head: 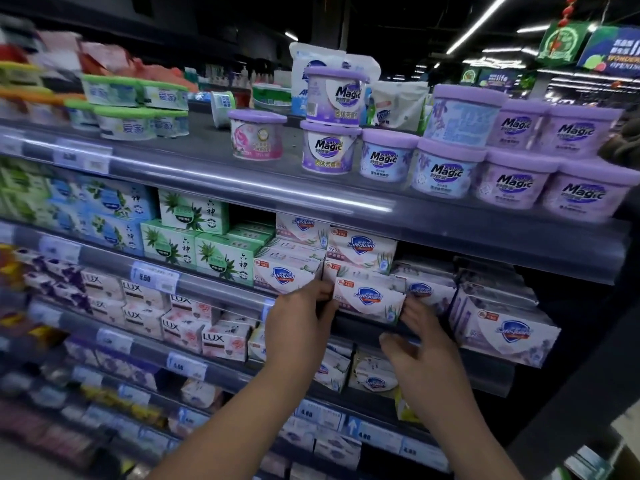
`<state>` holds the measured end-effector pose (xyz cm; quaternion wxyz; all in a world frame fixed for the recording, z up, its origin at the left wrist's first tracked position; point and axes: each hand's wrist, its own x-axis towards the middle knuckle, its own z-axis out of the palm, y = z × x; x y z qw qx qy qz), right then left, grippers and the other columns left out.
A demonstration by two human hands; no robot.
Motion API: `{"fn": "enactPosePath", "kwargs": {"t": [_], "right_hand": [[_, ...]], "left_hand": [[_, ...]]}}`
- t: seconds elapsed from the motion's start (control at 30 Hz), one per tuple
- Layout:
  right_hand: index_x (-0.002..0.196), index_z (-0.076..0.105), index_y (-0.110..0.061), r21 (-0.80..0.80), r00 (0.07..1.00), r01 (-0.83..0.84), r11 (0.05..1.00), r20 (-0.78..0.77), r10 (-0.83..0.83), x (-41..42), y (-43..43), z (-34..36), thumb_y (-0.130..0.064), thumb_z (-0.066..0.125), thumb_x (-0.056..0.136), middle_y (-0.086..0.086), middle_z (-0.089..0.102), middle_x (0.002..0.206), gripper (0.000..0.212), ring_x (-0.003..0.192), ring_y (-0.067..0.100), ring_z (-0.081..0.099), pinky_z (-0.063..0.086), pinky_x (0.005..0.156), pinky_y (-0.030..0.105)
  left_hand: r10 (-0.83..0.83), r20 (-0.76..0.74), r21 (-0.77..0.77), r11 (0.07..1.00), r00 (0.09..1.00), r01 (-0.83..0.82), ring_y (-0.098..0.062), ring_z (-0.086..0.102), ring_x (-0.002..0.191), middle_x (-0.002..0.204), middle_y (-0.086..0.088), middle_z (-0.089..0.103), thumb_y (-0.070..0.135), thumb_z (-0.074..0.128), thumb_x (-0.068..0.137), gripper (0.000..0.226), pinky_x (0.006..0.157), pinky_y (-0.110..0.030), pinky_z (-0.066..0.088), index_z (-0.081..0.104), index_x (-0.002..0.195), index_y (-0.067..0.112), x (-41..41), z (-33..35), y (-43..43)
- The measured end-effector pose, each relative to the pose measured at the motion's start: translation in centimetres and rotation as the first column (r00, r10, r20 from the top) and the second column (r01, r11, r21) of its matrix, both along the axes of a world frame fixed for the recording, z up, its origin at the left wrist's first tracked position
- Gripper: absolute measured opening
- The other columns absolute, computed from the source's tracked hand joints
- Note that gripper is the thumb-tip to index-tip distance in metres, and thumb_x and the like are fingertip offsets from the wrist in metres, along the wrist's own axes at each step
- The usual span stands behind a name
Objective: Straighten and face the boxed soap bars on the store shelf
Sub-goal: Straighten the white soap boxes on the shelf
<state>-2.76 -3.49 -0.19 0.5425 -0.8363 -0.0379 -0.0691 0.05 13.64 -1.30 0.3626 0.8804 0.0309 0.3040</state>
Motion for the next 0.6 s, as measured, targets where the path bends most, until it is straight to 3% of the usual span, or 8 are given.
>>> {"fn": "enactPosePath", "kwargs": {"t": [0.07, 0.13, 0.2, 0.27, 0.33, 0.43, 0.5, 0.6], "right_hand": [[0.148, 0.047, -0.031, 0.011, 0.999, 0.039, 0.999, 0.01, -0.039, -0.2, 0.1, 0.3, -0.013, 0.066, 0.097, -0.007, 0.054, 0.146, 0.058, 0.096, -0.018, 0.053, 0.04, 0.096, 0.021], [0.133, 0.054, -0.035, 0.035, 0.991, 0.106, 0.994, 0.083, -0.109, -0.8, 0.4, 0.7, -0.007, 0.068, 0.094, -0.007, 0.059, 0.137, 0.049, 0.094, -0.025, 0.056, 0.043, 0.089, 0.014], [0.121, 0.056, -0.034, 0.08, 0.967, 0.167, 0.983, 0.18, -0.179, -1.6, 1.0, 0.9, -0.004, 0.069, 0.091, -0.009, 0.063, 0.123, 0.044, 0.093, -0.03, 0.054, 0.048, 0.087, 0.023], [0.111, 0.059, -0.033, 0.092, 0.951, 0.174, 0.98, 0.242, -0.192, -2.2, 2.5, 1.1, -0.006, 0.069, 0.09, -0.015, 0.066, 0.106, 0.035, 0.094, -0.015, 0.061, 0.051, 0.085, 0.03], [0.102, 0.06, -0.038, 0.037, 0.962, 0.121, 0.992, 0.243, -0.127, -2.4, 5.1, 1.3, -0.009, 0.068, 0.092, -0.016, 0.068, 0.098, 0.031, 0.095, -0.007, 0.064, 0.051, 0.081, 0.024], [0.128, 0.054, -0.039, -0.103, 0.989, 0.063, 0.993, 0.142, -0.048, -1.6, 9.8, 1.0, -0.022, 0.065, 0.097, -0.02, 0.061, 0.123, 0.037, 0.109, -0.002, 0.061, 0.052, 0.092, 0.025], [0.152, 0.033, -0.04, -0.163, 0.994, 0.087, 0.983, 0.078, -0.075, -0.8, 12.7, 0.6, -0.027, 0.064, 0.099, -0.019, 0.048, 0.141, 0.063, 0.126, 0.009, 0.055, 0.052, 0.098, 0.027], [0.161, 0.01, -0.041, -0.131, 0.991, 0.13, 0.983, 0.012, -0.13, 0.1, 15.6, 0.0, -0.026, 0.065, 0.098, -0.013, 0.032, 0.165, 0.085, 0.145, 0.017, 0.044, 0.047, 0.113, 0.042]], "left_hand": [[-0.024, -0.018, -0.001, 1.0, 1.0, 0.024, -0.009, 0.074, 0.079, 0.095, 0.008, 0.081, 0.025, 0.076, 0.091, 0.02, 0.071, -0.023, 0.059, 0.078, 0.111, 0.024, -0.6, 0.2, 0.4], [-0.054, 0.01, -0.036, 0.998, 0.999, 0.054, -0.005, 0.072, 0.074, 0.095, 0.01, 0.079, 0.024, 0.076, 0.091, 0.018, 0.068, -0.025, 0.061, 0.077, 0.109, 0.025, -1.5, 0.2, 1.6], [-0.032, 0.071, -0.094, 0.995, 0.997, 0.038, 0.0, 0.069, 0.071, 0.096, 0.01, 0.075, 0.02, 0.076, 0.09, 0.016, 0.063, -0.021, 0.058, 0.075, 0.106, 0.024, -2.1, 0.3, 3.7], [0.039, 0.107, -0.148, 0.989, 0.994, -0.022, 0.005, 0.065, 0.073, 0.1, 0.009, 0.068, 0.022, 0.075, 0.091, 0.019, 0.059, -0.01, 0.051, 0.07, 0.109, 0.023, -2.1, 0.4, 6.6], [0.049, 0.108, -0.178, 0.984, 0.993, -0.029, 0.004, 0.063, 0.081, 0.107, 0.005, 0.064, 0.024, 0.074, 0.092, 0.026, 0.064, -0.011, 0.052, 0.064, 0.116, 0.022, -1.7, 0.4, 9.4], [-0.056, 0.048, -0.14, 0.988, 0.997, 0.062, -0.016, 0.066, 0.097, 0.117, 0.0, 0.062, 0.023, 0.073, 0.092, 0.04, 0.081, -0.037, 0.059, 0.06, 0.13, 0.016, -1.1, -0.2, 11.7], [-0.117, 0.021, -0.083, 0.99, 0.993, 0.118, -0.022, 0.064, 0.104, 0.122, 0.0, 0.061, 0.023, 0.072, 0.092, 0.046, 0.085, -0.035, 0.055, 0.058, 0.135, 0.016, -1.0, -0.7, 12.3], [-0.192, 0.003, -0.055, 0.98, 0.981, 0.192, -0.024, 0.059, 0.117, 0.129, -0.003, 0.06, 0.024, 0.072, 0.091, 0.053, 0.095, -0.037, 0.052, 0.056, 0.141, 0.015, -0.8, -1.3, 12.7]]}}
